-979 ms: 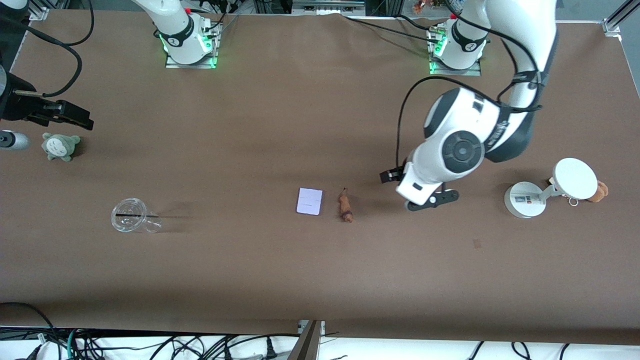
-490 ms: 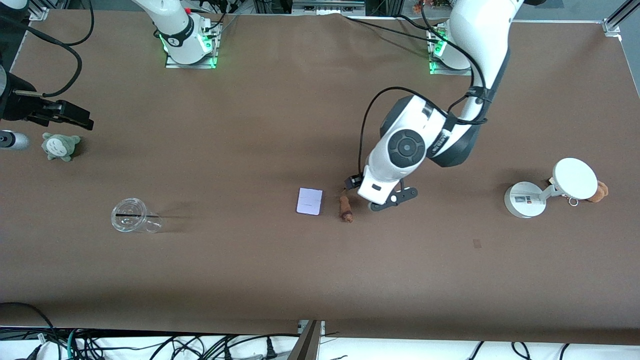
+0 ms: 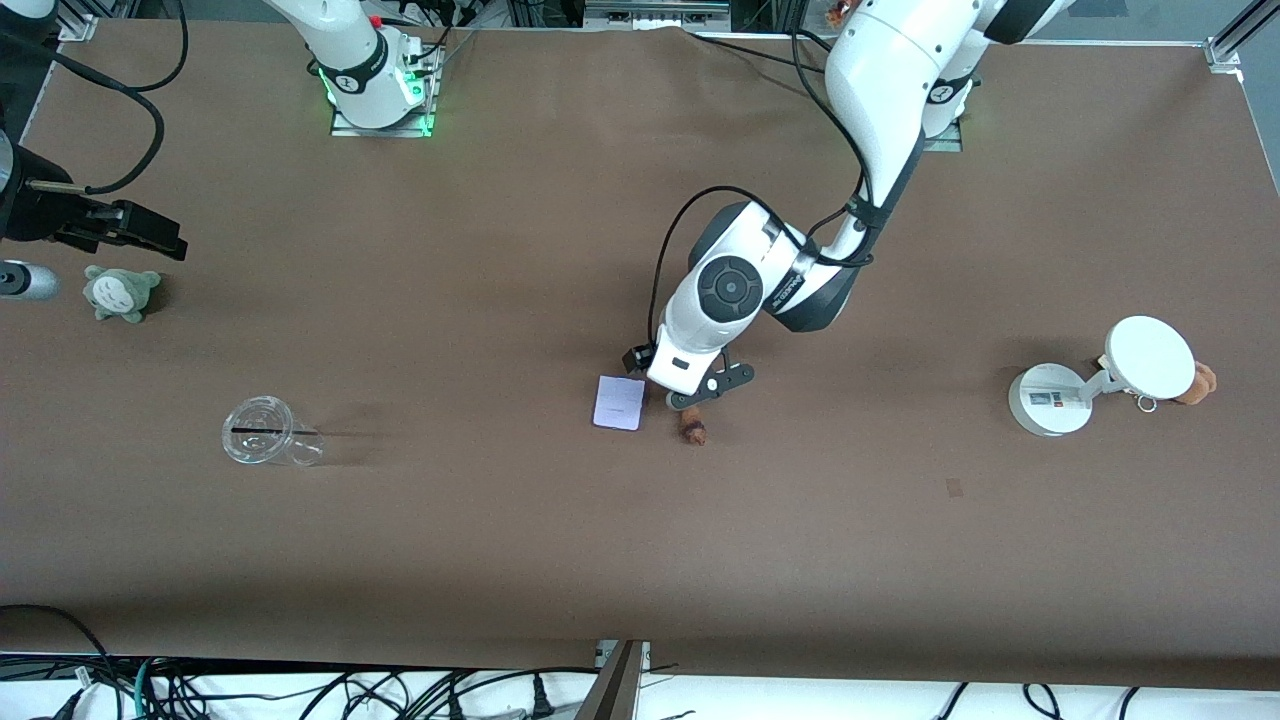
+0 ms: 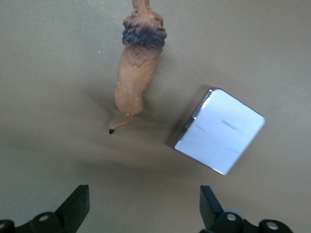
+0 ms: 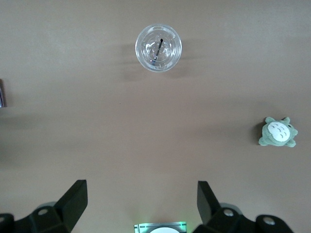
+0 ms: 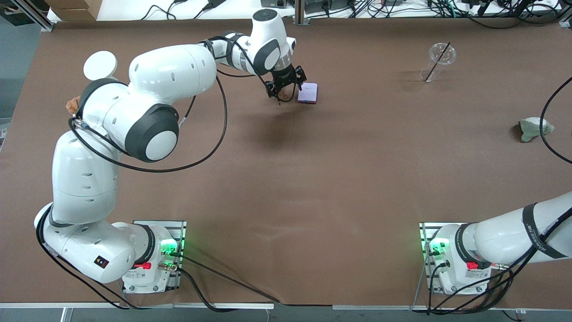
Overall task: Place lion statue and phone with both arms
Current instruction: 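Move the left gripper over the brown lion figurine and lower it, then grasp the lion with the left gripper while the right gripper reaches out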
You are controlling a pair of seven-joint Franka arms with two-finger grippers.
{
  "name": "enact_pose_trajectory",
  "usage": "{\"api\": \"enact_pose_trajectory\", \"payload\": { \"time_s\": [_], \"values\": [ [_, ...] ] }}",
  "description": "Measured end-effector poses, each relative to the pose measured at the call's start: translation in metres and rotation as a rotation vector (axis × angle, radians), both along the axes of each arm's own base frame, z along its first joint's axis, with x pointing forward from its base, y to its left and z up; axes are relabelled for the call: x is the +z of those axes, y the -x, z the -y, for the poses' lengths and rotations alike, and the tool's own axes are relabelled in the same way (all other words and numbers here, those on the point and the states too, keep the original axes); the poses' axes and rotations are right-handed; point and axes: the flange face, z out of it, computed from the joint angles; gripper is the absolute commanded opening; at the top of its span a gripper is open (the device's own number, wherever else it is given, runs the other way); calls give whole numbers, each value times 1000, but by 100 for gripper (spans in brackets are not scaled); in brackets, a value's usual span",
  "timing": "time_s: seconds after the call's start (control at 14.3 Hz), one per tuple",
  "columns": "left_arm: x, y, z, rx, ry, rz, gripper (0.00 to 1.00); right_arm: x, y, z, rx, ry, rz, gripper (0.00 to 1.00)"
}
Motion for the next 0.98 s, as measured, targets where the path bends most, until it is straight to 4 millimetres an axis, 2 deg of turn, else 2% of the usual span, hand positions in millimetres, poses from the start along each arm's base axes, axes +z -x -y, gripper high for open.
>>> {"api": "enact_pose_trajectory", "payload": {
  "time_s": [0.21, 0.49, 0.7, 0.98],
  "values": [
    [-5, -7, -6, -48, -56, 73, 100, 0, 0, 0, 0, 0, 0, 100],
    [2, -5, 8, -111, -77, 151, 100, 0, 0, 0, 0, 0, 0, 100],
    [-11, 0, 12, -126, -82, 156, 100, 0, 0, 0, 0, 0, 0, 100],
    [-30, -1, 5, -130, -103, 155, 100, 0, 0, 0, 0, 0, 0, 100]
  ]
}}
